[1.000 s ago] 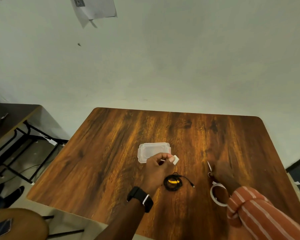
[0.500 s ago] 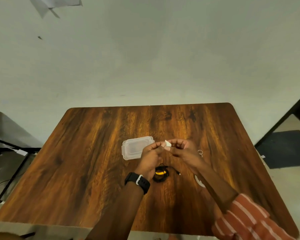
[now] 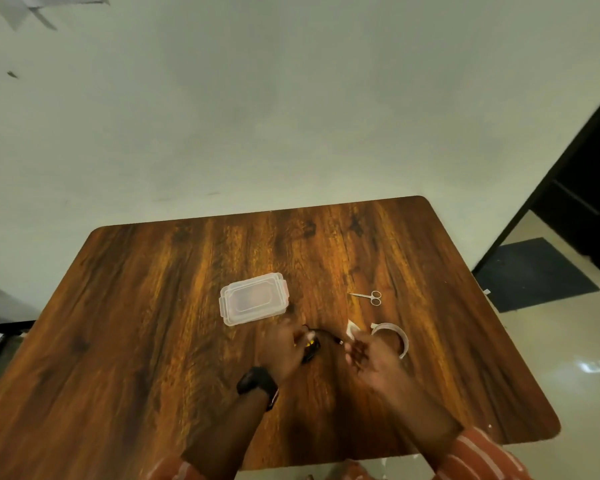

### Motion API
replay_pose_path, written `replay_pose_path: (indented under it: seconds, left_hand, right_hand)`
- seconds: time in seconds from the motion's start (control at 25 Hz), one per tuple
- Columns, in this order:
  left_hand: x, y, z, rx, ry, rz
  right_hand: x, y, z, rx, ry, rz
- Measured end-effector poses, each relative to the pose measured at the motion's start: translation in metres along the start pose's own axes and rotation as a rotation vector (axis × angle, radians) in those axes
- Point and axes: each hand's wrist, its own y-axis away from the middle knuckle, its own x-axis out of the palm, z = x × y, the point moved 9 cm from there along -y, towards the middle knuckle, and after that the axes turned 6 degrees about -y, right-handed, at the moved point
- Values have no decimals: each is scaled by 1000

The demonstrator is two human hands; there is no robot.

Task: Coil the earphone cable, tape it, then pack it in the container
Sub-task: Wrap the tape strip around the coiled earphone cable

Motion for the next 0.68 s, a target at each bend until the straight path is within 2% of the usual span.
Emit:
replay_pose_path:
  seconds: [0.08, 0.2, 0.28, 0.4, 0.6, 0.68]
  left_hand:
    - [33, 8, 11, 128, -375, 93]
    - [61, 12, 25, 206, -624, 184]
    - [71, 12, 29, 198, -686, 241]
    - [84, 9, 33, 266, -697, 233]
    - [92, 2, 22, 504, -828, 105]
    - [94, -3, 23, 525, -833, 109]
  right_hand:
    - [-25, 5, -16, 21, -13, -84]
    - [-45, 13, -29, 23, -8, -131]
    - [-56, 12, -29, 10, 10, -177]
    - [-66, 7, -30, -9, 63, -222]
    - [-74, 6, -37, -11, 130, -252]
    - [-77, 6, -39, -11, 140, -246]
